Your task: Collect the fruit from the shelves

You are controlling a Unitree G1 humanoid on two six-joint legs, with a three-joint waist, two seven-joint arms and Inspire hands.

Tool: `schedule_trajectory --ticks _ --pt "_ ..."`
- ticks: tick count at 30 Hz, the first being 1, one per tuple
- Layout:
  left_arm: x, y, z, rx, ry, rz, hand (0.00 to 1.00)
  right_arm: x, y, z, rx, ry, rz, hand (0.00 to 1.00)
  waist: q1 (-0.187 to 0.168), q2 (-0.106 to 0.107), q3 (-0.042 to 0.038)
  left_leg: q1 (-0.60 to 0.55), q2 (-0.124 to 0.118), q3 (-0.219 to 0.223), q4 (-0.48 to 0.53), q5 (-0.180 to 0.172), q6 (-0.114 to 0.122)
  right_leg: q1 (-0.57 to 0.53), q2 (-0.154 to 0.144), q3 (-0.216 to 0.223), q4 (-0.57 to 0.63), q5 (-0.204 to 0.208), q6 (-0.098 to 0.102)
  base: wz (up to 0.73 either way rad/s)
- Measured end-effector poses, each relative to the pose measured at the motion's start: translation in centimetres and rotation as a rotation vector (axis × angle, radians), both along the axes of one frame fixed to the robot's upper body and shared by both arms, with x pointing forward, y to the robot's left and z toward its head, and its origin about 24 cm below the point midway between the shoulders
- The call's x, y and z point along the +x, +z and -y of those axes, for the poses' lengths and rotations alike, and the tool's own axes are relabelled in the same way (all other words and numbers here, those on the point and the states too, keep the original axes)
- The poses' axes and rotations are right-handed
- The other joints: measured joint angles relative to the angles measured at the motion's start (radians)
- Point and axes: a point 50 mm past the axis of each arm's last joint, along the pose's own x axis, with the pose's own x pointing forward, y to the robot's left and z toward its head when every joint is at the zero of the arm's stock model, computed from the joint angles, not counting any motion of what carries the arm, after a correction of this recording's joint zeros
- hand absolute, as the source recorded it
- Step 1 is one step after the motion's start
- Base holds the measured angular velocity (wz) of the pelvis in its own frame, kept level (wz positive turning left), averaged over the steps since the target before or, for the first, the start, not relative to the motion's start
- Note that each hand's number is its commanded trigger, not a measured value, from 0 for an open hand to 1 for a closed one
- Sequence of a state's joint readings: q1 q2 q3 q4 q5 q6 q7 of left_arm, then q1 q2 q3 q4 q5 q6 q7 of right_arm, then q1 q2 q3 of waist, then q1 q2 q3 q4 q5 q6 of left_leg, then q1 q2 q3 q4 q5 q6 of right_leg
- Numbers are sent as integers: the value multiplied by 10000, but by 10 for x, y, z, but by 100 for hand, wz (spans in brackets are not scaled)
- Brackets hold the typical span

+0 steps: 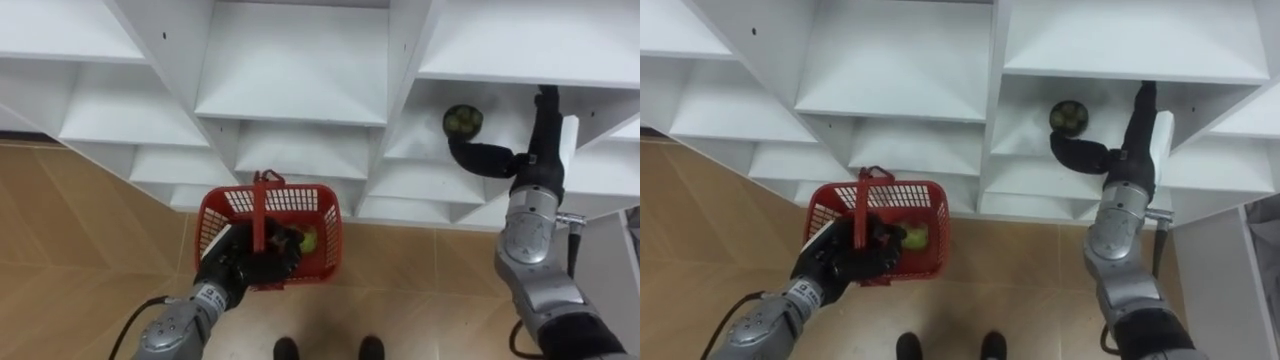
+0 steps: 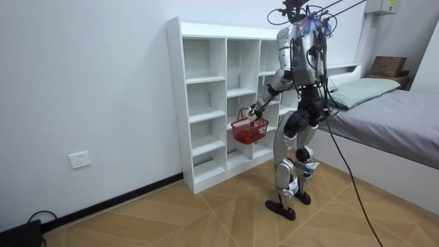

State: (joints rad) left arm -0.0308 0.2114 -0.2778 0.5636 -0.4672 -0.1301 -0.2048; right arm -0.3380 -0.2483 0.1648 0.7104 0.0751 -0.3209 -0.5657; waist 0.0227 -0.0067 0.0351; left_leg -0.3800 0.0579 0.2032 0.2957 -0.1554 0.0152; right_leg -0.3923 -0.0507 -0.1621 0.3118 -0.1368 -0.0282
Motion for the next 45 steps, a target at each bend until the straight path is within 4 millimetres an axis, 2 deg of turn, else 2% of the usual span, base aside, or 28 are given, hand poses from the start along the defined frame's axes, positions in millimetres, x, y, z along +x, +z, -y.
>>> schedule_trajectory --ticks 3,14,21,32,40,45 --pt "0 -2 -1 24 -15 -77 100 2 -2 6 -87 -97 -379 0 113 -18 13 -27 -36 0 34 17 27 -101 -80 -90 168 -36 -1 0" --pt "0 -5 0 173 -170 -282 100 5 -10 7 60 167 -1040 0 235 -159 121 -320 -51 -73 328 51 82 -275 -184 -261 368 -92 -18 2" --pt "2 -4 1 263 -250 -217 100 6 -14 9 42 389 -1412 0 391 -175 136 -494 -66 -131 370 64 89 -449 -225 -339 494 -138 -41 3" --pt "3 -6 4 389 -506 -310 100 13 -11 9 -35 646 -1666 0 406 -179 139 -681 -44 -138 439 65 89 -547 -253 -504 510 -156 -60 2" --pt "5 -6 1 529 -551 -342 100 28 8 7 -157 773 -1124 0 408 -186 143 -829 -37 -155 498 69 94 -664 -291 -636 552 -174 -79 0" --pt "6 -6 -1 602 -554 -344 100 28 8 7 -162 875 -1131 0 460 -194 147 -883 -72 -159 499 72 99 -780 -342 -632 679 -209 -70 0"
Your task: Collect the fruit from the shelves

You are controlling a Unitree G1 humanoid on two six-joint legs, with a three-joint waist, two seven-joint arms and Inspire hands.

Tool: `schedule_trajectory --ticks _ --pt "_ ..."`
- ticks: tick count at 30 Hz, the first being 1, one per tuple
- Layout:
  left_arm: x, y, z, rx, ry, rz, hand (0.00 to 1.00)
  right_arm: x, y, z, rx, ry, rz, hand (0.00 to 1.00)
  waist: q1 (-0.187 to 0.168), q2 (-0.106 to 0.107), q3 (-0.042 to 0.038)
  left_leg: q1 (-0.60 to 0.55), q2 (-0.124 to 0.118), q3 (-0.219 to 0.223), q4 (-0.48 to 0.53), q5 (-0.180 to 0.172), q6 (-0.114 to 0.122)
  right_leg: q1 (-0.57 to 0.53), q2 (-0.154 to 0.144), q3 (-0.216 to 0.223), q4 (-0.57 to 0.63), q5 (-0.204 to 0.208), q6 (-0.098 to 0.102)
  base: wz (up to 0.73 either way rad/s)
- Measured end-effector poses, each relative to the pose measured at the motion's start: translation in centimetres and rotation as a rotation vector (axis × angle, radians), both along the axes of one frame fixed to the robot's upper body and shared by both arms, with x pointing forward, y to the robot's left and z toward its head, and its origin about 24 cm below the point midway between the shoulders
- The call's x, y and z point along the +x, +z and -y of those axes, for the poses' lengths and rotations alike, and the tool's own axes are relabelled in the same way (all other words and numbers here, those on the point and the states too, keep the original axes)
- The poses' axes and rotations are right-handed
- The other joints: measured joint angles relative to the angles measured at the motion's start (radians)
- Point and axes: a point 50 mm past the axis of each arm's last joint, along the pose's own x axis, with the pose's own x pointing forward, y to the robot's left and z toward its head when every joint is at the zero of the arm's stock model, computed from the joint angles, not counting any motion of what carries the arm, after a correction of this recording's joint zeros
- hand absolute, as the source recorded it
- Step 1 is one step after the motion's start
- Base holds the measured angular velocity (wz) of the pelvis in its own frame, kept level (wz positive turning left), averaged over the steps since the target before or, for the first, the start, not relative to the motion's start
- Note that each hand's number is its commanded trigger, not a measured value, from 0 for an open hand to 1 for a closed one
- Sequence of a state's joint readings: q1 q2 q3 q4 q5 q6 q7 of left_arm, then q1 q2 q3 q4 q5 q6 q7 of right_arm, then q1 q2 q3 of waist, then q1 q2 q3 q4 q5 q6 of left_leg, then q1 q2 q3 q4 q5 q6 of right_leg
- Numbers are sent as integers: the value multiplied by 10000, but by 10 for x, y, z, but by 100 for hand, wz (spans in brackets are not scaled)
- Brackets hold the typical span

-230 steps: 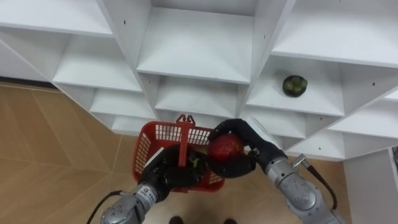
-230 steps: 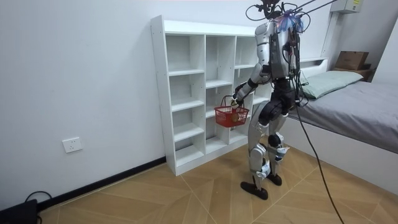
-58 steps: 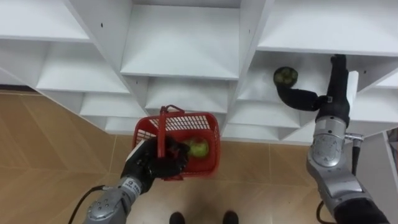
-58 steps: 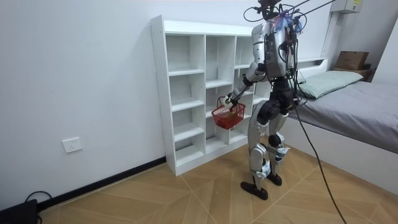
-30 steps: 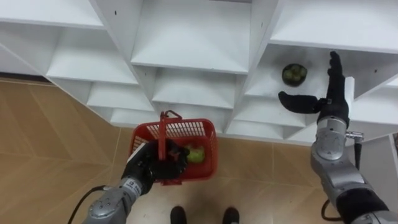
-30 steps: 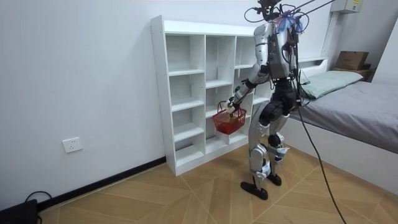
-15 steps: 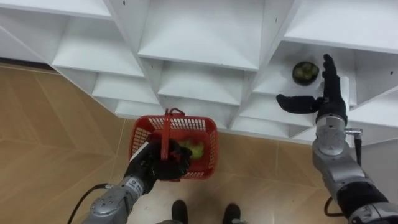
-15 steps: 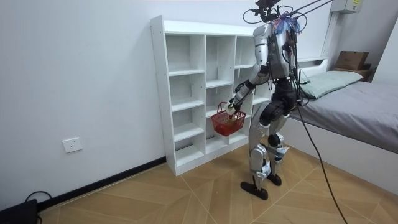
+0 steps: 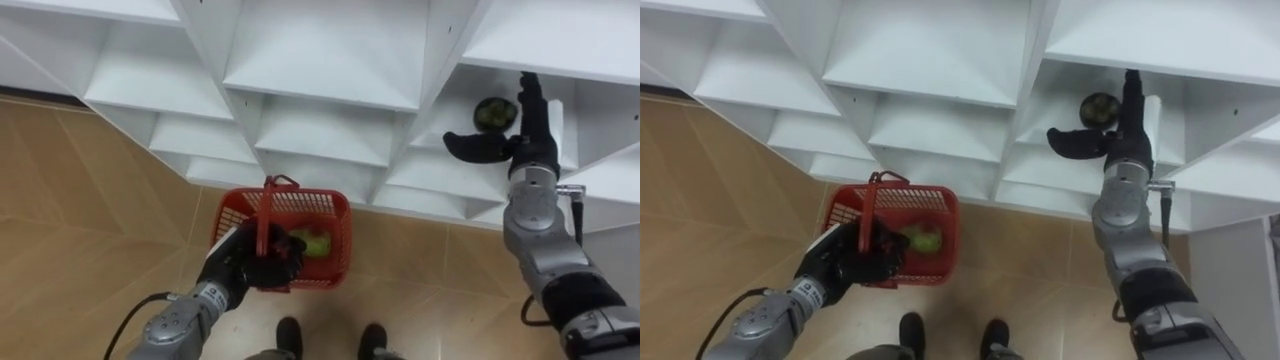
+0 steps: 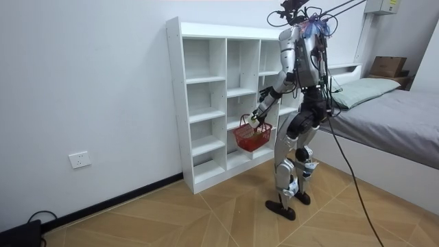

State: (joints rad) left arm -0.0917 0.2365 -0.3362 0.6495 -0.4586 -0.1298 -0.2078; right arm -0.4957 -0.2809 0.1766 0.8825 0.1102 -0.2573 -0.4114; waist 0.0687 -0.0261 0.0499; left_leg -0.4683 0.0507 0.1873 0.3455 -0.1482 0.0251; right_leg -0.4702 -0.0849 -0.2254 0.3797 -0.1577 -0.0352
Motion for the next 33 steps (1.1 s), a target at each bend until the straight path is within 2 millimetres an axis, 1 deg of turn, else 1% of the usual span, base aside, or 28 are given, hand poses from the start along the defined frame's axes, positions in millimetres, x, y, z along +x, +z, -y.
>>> schedule_trajectory --ticks 4,9,12,14,17,21,26,33 --pt "1 1 0 -33 -1 43 100 1 1 0 21 42 -23 0 8 -1 0 -110 -28 3 12 16 26 -118 -34 18 44 -4 7 0" --pt "5 4 2 -115 -49 137 100 7 7 0 241 134 4 0 12 -29 17 -174 -95 28 3 49 64 -306 -112 81 235 -34 26 0" --pt "8 6 5 -138 -163 216 100 10 12 1 370 78 136 0 13 -84 50 -194 -131 46 6 73 95 -376 -159 106 332 -50 42 0" --pt "9 6 5 -141 -241 221 100 11 12 2 364 95 133 0 7 -172 103 -190 -140 47 13 88 105 -377 -167 115 349 -50 43 0" --pt "8 4 5 -152 -334 112 100 10 11 2 360 115 -3 0 -9 -253 152 -212 -136 44 56 89 106 -381 -167 115 355 -50 43 0" --pt "8 4 5 -157 -364 103 100 10 10 3 354 97 -133 0 -4 -258 155 -249 -133 35 90 89 107 -405 -171 109 363 -50 43 0" --pt "9 5 5 -135 -385 140 100 9 6 10 338 -141 -388 0 -35 -252 152 -284 -130 -7 83 89 107 -404 -173 35 326 -50 42 2" --pt "13 7 4 -94 -400 237 100 8 7 16 401 -313 -381 0 -10 -225 136 -285 -124 -8 68 88 106 -404 -167 22 326 -48 40 0"
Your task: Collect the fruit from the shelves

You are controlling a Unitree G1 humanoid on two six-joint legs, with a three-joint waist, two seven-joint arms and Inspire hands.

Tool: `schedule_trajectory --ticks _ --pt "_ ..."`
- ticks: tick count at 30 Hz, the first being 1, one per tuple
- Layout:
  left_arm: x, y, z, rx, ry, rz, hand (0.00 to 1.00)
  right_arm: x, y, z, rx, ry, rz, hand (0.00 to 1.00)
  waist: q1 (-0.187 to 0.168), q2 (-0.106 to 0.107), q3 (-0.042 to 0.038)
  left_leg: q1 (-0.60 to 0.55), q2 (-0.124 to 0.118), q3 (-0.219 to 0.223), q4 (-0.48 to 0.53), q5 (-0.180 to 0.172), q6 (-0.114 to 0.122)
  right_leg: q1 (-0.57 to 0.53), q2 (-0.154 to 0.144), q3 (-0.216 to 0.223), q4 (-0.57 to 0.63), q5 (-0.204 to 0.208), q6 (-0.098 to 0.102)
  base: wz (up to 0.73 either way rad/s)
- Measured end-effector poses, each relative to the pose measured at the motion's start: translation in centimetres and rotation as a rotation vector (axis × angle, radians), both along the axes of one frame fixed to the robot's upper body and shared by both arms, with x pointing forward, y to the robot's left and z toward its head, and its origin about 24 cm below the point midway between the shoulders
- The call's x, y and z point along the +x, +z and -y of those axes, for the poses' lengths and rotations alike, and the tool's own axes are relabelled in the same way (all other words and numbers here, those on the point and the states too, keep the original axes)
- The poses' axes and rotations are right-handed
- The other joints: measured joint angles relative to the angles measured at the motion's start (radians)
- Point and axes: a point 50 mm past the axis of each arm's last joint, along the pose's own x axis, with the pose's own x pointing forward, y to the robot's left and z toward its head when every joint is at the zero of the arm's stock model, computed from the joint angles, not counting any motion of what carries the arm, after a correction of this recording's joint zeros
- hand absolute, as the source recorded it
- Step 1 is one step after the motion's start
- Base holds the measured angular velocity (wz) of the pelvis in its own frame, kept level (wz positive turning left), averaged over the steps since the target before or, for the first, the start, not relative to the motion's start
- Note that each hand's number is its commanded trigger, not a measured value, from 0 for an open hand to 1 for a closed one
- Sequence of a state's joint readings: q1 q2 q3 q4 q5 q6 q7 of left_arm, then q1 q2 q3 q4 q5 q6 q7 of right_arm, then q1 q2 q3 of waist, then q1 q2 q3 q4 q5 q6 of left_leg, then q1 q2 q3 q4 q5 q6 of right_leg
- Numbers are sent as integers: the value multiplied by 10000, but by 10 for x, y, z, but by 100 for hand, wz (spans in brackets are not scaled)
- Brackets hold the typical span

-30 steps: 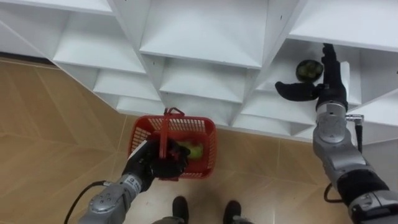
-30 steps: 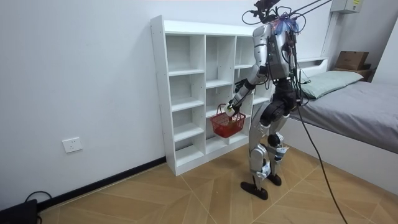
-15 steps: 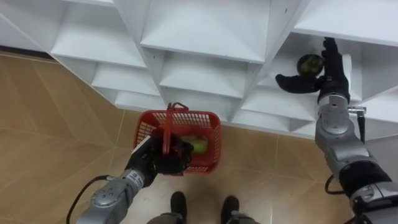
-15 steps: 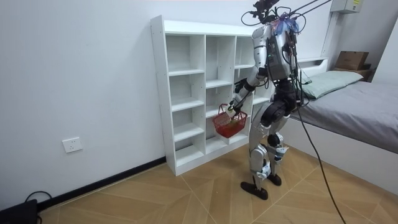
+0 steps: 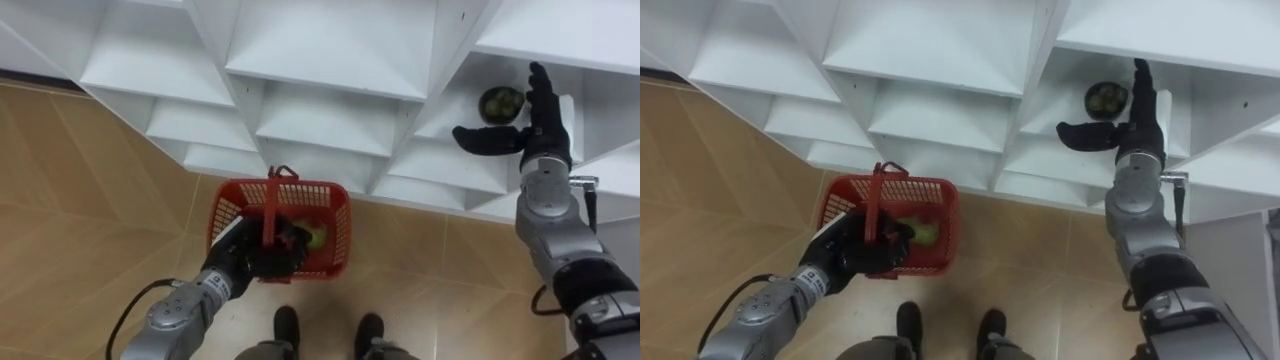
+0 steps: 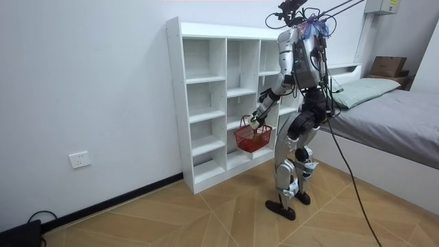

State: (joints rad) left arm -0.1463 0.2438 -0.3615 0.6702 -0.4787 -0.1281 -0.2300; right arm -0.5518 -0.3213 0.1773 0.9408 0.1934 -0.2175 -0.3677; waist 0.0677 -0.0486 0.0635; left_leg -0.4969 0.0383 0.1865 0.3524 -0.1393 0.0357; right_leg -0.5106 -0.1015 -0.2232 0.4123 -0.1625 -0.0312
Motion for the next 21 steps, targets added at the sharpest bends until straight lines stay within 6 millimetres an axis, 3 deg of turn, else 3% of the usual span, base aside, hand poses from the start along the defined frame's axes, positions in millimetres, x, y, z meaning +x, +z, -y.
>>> schedule_trajectory --ticks 11,21 --pt "-1 -2 4 82 -261 -161 100 -3 -5 1 -394 -181 -207 0 193 125 -75 32 12 3 23 5 -4 12 0 4 77 16 -20 0" --pt "-2 -3 6 101 -375 -272 100 -3 -6 2 -451 -298 -223 0 203 143 -86 36 23 3 49 17 -7 12 2 3 120 25 -35 0"
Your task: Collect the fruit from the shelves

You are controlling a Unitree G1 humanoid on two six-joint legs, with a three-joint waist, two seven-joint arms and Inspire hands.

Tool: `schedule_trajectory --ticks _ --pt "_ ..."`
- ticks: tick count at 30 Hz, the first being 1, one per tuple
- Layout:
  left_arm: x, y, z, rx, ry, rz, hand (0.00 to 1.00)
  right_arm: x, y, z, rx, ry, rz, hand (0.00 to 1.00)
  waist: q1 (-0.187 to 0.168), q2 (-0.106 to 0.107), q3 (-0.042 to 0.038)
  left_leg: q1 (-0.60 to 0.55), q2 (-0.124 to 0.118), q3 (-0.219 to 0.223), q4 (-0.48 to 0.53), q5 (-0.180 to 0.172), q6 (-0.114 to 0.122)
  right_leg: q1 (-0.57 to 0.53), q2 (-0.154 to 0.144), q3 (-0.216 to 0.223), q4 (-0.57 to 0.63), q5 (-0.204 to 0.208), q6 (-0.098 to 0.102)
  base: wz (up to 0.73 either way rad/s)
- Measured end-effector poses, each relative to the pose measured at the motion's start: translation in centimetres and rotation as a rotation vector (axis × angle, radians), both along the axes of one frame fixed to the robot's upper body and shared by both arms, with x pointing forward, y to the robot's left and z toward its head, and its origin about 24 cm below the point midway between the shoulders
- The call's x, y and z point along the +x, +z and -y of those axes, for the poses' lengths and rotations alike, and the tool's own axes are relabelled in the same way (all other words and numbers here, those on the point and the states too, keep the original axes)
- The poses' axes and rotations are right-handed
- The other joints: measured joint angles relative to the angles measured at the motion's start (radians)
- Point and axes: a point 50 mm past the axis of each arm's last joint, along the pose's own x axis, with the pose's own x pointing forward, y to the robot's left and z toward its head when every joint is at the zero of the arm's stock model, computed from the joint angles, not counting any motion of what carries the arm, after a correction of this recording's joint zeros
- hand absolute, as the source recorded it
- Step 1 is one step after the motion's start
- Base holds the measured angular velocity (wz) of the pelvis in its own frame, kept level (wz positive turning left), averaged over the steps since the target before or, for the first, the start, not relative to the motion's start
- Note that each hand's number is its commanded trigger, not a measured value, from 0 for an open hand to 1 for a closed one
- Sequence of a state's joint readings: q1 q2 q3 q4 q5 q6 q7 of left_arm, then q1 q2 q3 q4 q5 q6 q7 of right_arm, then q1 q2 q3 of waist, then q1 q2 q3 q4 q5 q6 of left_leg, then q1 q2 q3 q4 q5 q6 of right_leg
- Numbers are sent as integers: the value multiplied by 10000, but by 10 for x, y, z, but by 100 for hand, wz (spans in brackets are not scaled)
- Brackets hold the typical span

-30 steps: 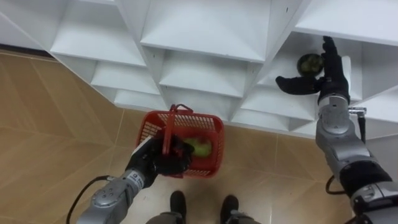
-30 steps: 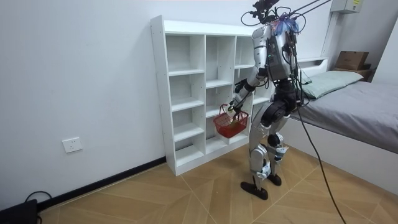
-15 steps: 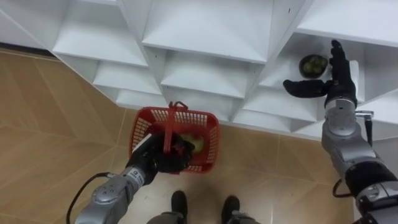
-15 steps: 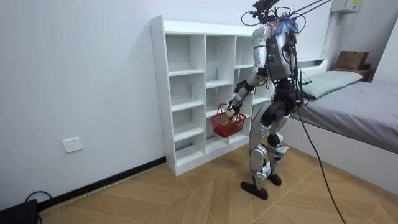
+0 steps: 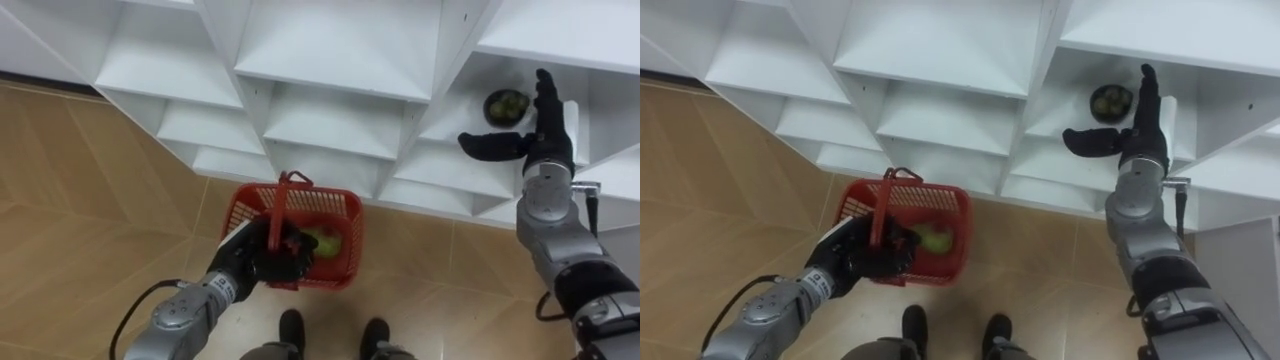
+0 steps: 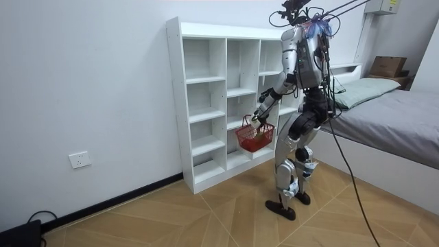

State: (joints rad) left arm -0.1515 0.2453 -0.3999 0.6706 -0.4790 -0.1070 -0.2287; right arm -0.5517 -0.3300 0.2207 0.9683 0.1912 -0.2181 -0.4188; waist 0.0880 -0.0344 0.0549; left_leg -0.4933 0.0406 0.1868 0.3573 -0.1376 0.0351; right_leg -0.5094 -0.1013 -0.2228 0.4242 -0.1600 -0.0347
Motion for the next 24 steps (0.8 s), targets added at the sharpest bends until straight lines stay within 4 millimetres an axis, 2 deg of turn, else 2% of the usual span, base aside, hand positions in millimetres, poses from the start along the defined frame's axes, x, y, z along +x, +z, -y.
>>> schedule_trajectory --ticks 24 --pt "-4 -5 2 90 -125 -221 100 0 -3 -2 -332 85 -151 0 39 42 27 -9 -8 -15 20 -1 0 -2 -3 6 8 -11 0 0"
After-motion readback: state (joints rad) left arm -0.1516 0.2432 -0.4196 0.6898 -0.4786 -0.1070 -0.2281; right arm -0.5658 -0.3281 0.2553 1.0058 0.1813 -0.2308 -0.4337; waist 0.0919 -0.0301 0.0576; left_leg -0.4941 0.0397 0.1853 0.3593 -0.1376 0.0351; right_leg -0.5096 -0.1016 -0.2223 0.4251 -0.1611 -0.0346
